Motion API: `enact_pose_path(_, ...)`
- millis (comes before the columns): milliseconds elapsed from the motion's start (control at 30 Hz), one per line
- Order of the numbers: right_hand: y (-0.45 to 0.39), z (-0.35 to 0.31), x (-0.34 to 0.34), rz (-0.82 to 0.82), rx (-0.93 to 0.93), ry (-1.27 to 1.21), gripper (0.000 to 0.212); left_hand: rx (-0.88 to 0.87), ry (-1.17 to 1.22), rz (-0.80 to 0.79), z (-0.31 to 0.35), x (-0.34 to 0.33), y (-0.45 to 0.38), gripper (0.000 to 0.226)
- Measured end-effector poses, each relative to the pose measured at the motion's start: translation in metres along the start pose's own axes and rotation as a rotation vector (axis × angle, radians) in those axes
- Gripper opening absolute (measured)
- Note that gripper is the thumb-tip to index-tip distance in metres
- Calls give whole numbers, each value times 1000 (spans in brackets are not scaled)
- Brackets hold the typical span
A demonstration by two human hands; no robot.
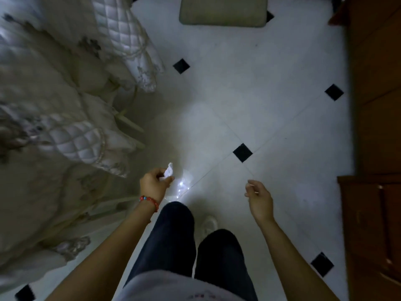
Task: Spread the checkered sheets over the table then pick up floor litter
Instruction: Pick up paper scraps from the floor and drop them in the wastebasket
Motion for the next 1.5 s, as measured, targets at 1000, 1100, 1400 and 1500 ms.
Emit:
enact_pose_path(1000, -291, -360, -36, 58, -50, -35, 31, -10, 94, -135, 350, -59, -342, 7)
enact_pose_path(1100, -354, -412, -38, 31, -21, -35, 31, 4, 176, -46, 398, -75, -387, 9)
enact_pose_path(1400, -496, -625, -79, -154, 201, 83, 26, 191, 388, 164, 482, -75, -468, 22)
enact_pose_path(1500, -525, -680, -118, -234, 276, 144, 26, 255, 419, 245, 484, -68, -496, 18)
Point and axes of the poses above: each hand's wrist, its own y-axis away from the middle knuckle, its own x-axis out of the back of the hand, z = x × y, the point moved 4 cm from there along -y, towards the middle knuckle, and after that the axes turned 10 degrees about z, right-handed, at the moved point
